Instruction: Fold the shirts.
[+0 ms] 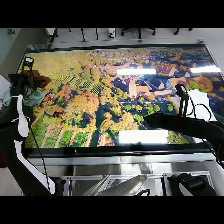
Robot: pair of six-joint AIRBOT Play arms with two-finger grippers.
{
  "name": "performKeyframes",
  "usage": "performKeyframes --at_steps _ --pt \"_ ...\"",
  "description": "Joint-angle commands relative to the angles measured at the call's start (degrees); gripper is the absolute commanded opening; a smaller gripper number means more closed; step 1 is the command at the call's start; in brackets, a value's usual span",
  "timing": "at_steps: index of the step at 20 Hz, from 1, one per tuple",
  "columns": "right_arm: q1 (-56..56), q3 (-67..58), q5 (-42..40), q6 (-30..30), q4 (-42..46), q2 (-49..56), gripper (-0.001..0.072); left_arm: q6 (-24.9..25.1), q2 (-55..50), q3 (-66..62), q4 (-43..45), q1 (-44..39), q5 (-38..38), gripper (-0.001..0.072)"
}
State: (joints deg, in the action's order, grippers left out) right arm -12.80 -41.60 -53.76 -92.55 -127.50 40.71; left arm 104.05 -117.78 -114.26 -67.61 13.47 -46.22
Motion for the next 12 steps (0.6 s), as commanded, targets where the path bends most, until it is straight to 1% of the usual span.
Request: performKeyframes --at_steps 1,3,6,7,8,9,10,12 --pt "-0.04 0.02 0.02 0.00 -0.02 0.04 0.0018 0.09 5.11 0.20 0.33 0.37 -14.60 0.0021" --pt "-0.04 0.02 0.02 0.00 -0.02 0.04 0.0018 0.09 6.08 0.20 -0.94 0.24 -17.07 0.0022" --pt "-0.04 0.02 0.02 0.00 -0.02 0.04 0.0018 0.09 4.55 0.26 -4.74 0.07 -16.79 0.0028" --pt "-0.04 0.02 0.02 0.00 -0.02 0.02 0.0018 0.09 3.50 0.26 -4.92 0.00 -16.81 0.0196" --pt "-0.04 0.02 0.02 0.00 -0.02 0.02 0.0018 0.09 2.29 0.26 -4.92 0.00 -16.76 0.0600" --pt "-0.04 0.02 0.02 0.00 0.00 0.02 0.0018 -0.07 1.42 0.26 -4.85 0.02 -16.65 0.0702" --pt "-0.04 0.02 0.02 0.00 -0.02 0.04 0.0018 -0.07 0.92 0.26 -4.98 0.00 -16.06 0.0702" --pt "-0.04 0.02 0.02 0.00 0.00 0.04 0.0018 -0.07 1.09 0.24 -6.05 -0.92 -11.63 0.0702"
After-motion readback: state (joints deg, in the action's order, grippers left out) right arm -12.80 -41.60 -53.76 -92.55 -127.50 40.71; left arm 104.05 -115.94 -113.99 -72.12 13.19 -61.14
